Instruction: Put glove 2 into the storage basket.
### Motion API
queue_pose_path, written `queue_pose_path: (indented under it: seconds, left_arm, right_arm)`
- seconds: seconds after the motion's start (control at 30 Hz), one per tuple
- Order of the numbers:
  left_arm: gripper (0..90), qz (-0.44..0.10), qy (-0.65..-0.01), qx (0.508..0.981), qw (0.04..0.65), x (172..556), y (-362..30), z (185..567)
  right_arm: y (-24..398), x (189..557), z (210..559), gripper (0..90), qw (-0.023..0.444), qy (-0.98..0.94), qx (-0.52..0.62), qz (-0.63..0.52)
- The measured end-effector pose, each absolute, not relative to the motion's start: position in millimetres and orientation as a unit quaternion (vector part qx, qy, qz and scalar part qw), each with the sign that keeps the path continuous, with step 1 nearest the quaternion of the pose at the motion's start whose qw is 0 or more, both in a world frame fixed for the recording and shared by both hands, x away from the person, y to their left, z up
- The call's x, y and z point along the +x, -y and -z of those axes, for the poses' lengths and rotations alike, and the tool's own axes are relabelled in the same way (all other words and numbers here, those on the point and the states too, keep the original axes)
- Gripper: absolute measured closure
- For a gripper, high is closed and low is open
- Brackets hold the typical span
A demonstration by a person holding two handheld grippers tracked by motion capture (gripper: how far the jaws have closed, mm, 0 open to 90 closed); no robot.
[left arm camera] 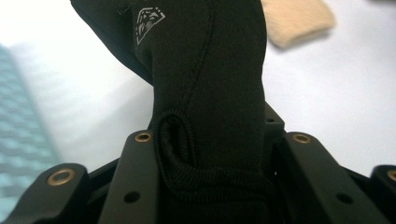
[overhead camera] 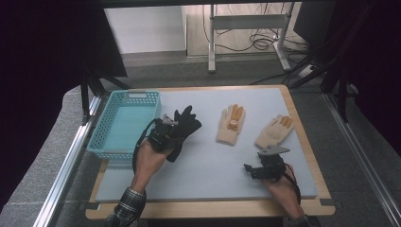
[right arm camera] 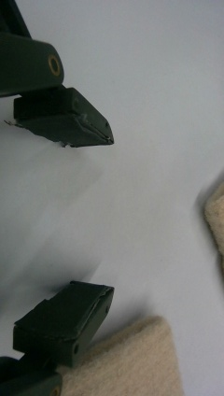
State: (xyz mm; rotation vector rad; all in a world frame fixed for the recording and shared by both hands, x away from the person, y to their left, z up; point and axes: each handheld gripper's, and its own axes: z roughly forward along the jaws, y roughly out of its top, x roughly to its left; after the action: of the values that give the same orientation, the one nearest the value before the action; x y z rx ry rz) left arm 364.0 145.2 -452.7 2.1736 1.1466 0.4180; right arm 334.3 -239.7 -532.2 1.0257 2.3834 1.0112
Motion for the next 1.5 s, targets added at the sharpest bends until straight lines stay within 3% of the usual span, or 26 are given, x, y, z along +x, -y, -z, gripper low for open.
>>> queue_pose_path:
  seconds: [0.63,1.0,1.5]
  left_arm:
    - [63.3,-0.208,-0.521,0.781,0.274,403.7,-245.0,436.9]
    - [61.5,-0.203,-0.591,0.756,0.195,430.0,-297.2,465.1]
    - [55.0,-0.183,-0.642,0.740,0.086,460.1,-321.8,505.0]
  right_arm:
    - [239.9,334.5,532.2,22.0,0.178,-0.842,0.361,-0.358]
    - [239.8,334.5,532.2,22.0,0.178,-0.842,0.362,-0.358]
    - [239.8,334.4,532.2,22.0,0.177,-0.842,0.363,-0.359]
